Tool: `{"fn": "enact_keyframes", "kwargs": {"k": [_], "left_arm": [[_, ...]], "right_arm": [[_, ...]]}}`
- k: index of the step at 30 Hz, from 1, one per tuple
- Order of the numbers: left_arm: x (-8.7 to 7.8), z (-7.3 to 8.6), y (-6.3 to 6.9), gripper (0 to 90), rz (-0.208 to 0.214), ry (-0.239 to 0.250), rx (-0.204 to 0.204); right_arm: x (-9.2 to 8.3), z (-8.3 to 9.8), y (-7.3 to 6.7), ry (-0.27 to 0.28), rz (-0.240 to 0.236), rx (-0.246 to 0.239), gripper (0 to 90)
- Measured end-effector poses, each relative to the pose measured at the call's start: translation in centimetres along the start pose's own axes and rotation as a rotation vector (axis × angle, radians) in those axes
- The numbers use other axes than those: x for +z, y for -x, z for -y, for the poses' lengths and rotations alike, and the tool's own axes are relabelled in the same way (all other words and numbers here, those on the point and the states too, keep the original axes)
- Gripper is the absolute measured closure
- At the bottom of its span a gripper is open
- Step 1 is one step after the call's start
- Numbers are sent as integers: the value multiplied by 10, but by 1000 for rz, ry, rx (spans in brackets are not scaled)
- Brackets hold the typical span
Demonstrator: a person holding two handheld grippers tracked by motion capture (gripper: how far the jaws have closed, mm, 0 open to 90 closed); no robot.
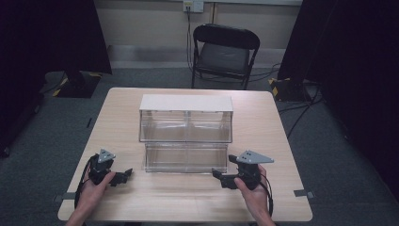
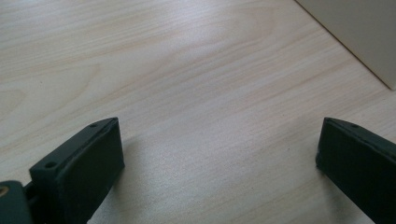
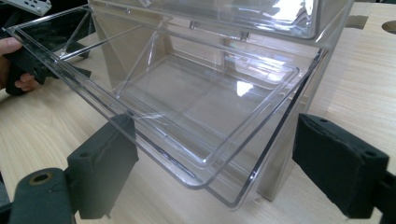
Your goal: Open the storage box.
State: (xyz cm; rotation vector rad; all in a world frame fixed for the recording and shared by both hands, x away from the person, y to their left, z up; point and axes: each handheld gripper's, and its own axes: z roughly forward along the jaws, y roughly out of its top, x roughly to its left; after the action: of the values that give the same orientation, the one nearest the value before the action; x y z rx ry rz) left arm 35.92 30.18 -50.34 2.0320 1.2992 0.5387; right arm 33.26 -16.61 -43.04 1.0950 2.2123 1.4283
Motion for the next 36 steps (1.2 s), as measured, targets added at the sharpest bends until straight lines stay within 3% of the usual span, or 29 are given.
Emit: {"fn": "enact_keyframes", "kwargs": {"k": [36], "left_arm": [[0, 0, 0, 3, 0, 1, -1]], "right_arm": [[-2, -10, 3, 7, -8, 3, 133]]}}
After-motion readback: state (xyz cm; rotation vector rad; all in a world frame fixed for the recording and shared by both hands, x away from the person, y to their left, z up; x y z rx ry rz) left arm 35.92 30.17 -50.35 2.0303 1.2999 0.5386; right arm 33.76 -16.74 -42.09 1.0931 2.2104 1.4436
